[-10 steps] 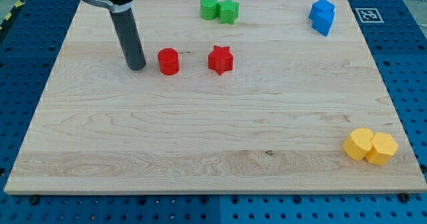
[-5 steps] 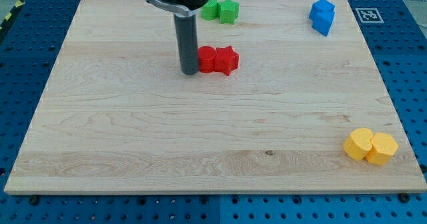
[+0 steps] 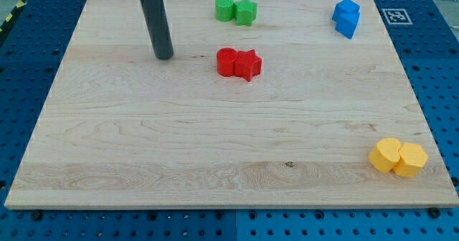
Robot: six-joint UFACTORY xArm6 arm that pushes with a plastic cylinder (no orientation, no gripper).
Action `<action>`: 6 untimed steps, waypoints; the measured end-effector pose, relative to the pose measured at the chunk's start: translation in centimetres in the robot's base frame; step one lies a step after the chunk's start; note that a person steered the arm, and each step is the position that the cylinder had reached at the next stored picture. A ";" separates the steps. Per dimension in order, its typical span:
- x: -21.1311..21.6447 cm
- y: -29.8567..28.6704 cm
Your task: Push the red blocks slightly towards right
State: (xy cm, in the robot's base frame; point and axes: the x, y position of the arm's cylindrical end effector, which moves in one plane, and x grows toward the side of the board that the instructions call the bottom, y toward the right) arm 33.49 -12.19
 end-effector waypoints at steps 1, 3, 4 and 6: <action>-1.5 1.2; 3.3 2.5; 3.5 4.2; 4.0 8.1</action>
State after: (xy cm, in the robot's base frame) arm 37.45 -4.12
